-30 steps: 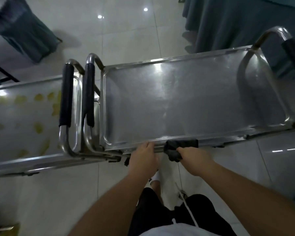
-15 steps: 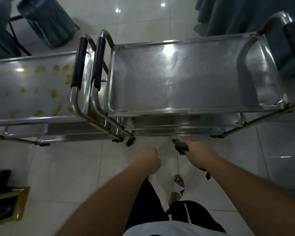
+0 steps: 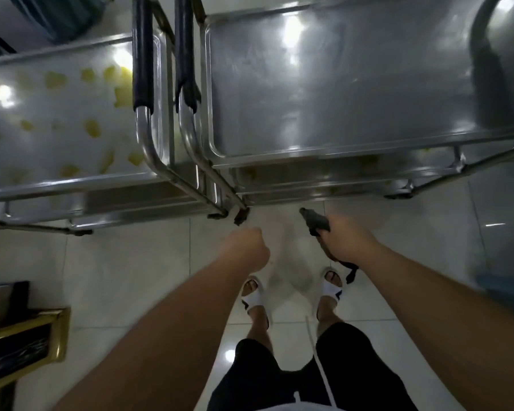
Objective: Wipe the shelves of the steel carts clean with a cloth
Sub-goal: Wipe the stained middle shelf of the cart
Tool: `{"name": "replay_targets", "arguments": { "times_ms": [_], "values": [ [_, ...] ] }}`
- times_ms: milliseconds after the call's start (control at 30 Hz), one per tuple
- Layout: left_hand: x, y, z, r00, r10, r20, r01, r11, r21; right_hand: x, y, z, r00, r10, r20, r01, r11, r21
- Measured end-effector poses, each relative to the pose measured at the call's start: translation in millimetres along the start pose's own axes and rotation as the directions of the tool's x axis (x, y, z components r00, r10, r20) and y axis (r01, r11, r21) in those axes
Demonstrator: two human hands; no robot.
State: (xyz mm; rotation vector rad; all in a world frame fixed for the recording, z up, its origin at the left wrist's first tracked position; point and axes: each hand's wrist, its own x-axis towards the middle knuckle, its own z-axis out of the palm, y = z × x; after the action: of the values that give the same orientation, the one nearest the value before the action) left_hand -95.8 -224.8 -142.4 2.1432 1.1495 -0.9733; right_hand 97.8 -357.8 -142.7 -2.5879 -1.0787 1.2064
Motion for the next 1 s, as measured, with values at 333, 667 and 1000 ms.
{"name": "replay_targets", "arguments": {
  "times_ms": [333, 667, 1000],
  "values": [
    [60, -50, 14, 0.978, -0.196, -0.074, 0.169, 0.946, -0.278, 78, -18, 49, 0.999, -0.051, -0.007, 0.051, 0.997, 0.054],
    [194, -70, 52, 0.862, -0.431, -0.268, 0.133, 0.701, -0.701, 203, -21, 92, 0.998, -0.06, -0.029, 0.061, 0.997, 0.037],
    [300, -96, 65, 0.573, -0.558, -0.599, -0.394, 0.454, -0.799, 299, -64, 137, 0.644, -0.532, -0.55, 0.501, 0.837, -0.222]
  ]
}}
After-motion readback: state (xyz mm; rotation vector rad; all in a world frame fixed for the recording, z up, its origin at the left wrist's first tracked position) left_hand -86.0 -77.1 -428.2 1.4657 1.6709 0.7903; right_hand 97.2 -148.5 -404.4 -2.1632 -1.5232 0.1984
